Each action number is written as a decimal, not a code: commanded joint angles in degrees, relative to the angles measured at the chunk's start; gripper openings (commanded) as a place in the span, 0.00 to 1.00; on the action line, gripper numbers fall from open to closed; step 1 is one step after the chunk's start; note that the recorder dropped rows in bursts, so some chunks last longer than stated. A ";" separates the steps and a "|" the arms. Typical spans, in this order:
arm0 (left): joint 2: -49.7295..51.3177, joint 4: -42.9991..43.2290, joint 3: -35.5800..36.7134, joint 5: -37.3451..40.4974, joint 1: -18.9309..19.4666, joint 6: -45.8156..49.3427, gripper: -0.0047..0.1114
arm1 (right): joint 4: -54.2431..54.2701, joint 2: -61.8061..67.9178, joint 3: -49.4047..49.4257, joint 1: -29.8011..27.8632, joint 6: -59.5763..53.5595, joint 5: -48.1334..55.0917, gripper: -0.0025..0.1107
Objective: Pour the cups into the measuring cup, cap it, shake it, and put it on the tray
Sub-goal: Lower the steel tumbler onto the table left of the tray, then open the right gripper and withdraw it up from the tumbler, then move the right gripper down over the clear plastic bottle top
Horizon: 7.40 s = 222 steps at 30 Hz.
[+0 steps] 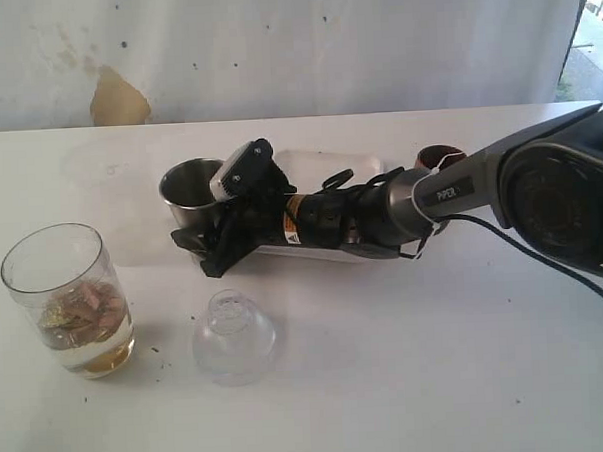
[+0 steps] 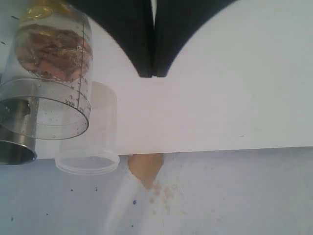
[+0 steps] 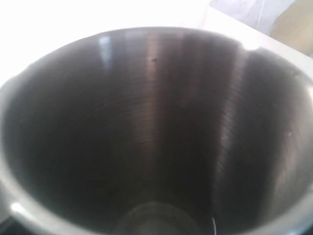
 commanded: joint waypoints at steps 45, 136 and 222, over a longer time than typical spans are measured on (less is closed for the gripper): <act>-0.26 -0.18 0.00 -0.32 -0.08 -0.24 0.04 | 0.38 -0.04 -0.56 1.80 2.87 1.60 0.77; -0.26 -0.18 0.00 -0.32 -0.08 -0.24 0.04 | -48.36 -37.33 19.78 -2.03 61.61 -2.77 0.85; -0.26 -0.18 0.00 -0.32 -0.08 -0.24 0.04 | 58.69 -13.72 -19.53 15.99 -40.53 106.68 0.49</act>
